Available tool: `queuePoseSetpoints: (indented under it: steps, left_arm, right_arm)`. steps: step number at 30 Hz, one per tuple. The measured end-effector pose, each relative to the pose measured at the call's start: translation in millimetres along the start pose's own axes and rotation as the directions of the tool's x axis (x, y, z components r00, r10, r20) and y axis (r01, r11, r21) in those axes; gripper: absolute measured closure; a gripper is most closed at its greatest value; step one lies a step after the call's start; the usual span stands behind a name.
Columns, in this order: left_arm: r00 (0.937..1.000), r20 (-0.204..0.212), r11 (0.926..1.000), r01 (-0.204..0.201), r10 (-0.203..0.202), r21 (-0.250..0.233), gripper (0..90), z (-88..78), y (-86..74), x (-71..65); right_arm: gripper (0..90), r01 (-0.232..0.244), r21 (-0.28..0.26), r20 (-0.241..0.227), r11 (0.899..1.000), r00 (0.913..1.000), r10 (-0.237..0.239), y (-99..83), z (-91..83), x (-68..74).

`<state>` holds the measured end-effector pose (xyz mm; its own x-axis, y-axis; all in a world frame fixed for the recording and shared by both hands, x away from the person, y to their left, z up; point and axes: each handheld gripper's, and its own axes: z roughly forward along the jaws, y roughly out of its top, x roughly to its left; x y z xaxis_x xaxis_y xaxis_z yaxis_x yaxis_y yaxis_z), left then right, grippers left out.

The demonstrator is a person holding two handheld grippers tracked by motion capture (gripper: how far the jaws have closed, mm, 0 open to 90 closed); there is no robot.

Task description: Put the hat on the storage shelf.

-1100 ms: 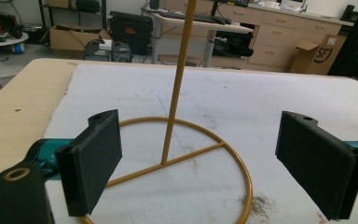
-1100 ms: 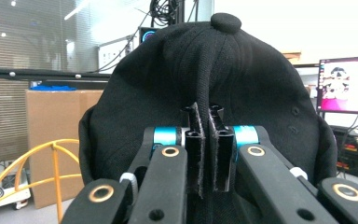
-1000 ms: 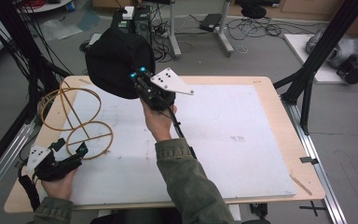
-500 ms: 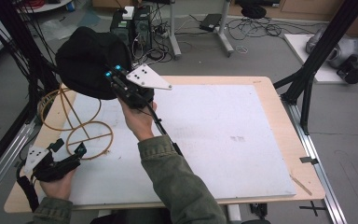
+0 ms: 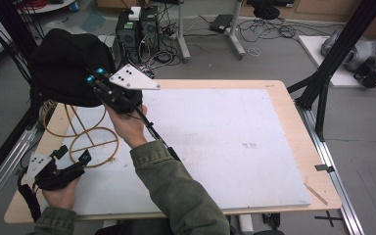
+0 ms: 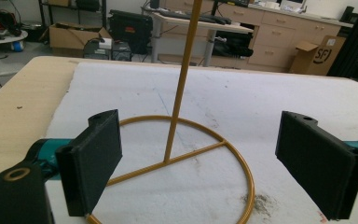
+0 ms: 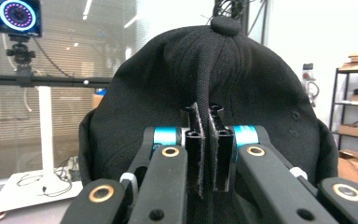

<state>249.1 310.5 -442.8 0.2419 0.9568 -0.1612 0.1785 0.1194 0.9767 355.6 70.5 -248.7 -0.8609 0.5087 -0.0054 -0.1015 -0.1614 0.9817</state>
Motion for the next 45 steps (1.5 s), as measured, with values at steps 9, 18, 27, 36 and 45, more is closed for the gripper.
queuePoseSetpoints:
  steps: [9, 18, 27, 36, 45]
  left_arm:
    - [0.9998, 0.020, 1.0000, -0.005, 0.005, 0.005, 14.7, 2.3, -0.3, -1.6]
    - [0.9999, 0.016, 1.0000, 0.002, -0.002, 0.004, 14.7, 1.6, -0.4, -0.7]
    - [0.9999, 0.015, 1.0000, 0.002, -0.002, 0.009, 14.7, 0.8, -0.6, 0.3]
    - [0.9999, 0.015, 0.9999, -0.001, 0.001, 0.014, 14.7, 1.5, -0.9, -0.3]
    - [0.9998, 0.018, 0.9999, 0.004, -0.005, 0.015, 14.7, 1.3, -1.0, 0.2]
  right_arm:
    - [87.5, 0.008, 0.067, -0.072, 0.998, 0.9974, -0.003, -9.6, 11.1, 9.8]
    - [87.5, 0.052, 0.133, -0.114, 0.990, 0.9928, -0.037, -21.6, 16.4, 22.8]
    - [87.4, 0.072, 0.202, -0.126, 0.977, 0.9909, -0.047, -35.5, 18.9, 27.1]
    - [87.4, 0.056, 0.209, -0.129, 0.976, 0.9912, -0.030, -39.4, 16.5, 23.1]
    - [85.6, 0.049, 0.210, -0.136, 0.976, 0.9904, -0.020, -40.1, 17.9, 24.9]
